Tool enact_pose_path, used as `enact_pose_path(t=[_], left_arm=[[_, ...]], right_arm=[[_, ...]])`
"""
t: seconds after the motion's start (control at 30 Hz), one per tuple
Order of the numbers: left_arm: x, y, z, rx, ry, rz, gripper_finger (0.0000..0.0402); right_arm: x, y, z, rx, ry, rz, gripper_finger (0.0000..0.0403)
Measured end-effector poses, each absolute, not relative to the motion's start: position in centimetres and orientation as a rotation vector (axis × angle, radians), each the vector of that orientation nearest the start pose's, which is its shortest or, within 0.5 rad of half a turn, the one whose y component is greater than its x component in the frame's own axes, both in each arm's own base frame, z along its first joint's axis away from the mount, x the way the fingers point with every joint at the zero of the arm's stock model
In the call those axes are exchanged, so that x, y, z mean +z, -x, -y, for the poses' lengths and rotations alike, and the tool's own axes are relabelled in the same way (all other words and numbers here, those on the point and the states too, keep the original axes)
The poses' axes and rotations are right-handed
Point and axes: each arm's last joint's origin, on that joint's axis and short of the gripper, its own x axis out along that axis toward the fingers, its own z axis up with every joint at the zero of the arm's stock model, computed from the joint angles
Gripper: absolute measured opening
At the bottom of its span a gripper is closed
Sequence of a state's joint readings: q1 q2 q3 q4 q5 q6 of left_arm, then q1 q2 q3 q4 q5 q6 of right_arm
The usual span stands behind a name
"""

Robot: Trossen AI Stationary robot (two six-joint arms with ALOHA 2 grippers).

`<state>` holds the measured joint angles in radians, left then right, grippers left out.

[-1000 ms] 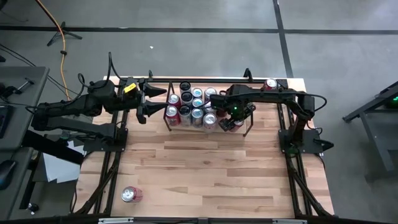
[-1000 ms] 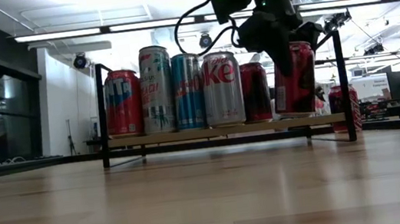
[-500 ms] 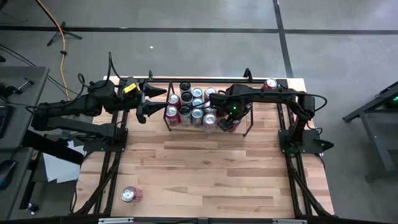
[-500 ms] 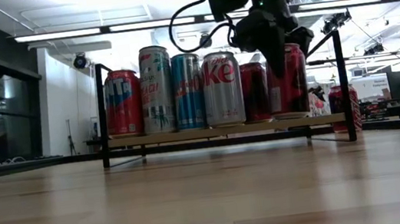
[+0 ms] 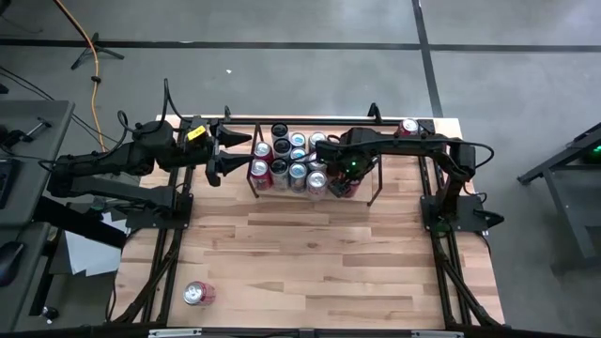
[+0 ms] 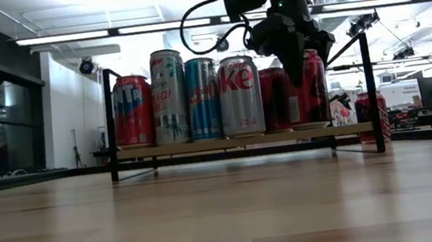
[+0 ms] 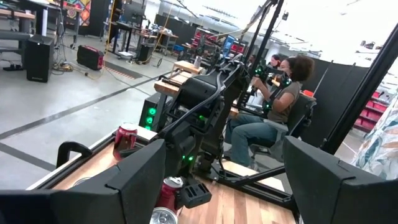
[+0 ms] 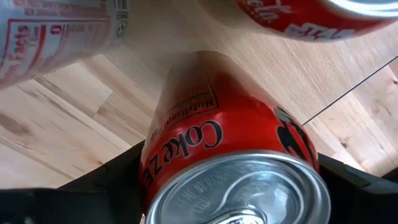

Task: Place canned beverage on shelf
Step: Put the red and black soda can and align the it with the other red and white soda can on the shelf

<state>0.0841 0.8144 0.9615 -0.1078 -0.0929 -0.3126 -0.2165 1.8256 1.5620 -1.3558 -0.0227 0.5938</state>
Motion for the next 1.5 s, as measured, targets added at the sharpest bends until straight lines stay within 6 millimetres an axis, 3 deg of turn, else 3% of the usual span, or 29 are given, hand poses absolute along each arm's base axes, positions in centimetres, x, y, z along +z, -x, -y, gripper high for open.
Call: enact_pose_path(t=[0.8,1.1,1.5], left_arm=[[39.45,-16.81,-1.69,0.169,0.312,0.066,0.0275],[39.46,-16.8,-1.69,0.169,0.311,0.067,0.0275],[39.46,-16.8,-1.69,0.17,0.311,0.067,0.0275]], right_arm=[[25.65,-32.72,7.09,-0.61,-0.65,-1.525,0.0316],[25.61,-32.77,7.07,-0.606,-0.653,-1.524,0.0393],[25.62,-32.54,7.26,-0.544,-0.626,-1.558,0.0376]])
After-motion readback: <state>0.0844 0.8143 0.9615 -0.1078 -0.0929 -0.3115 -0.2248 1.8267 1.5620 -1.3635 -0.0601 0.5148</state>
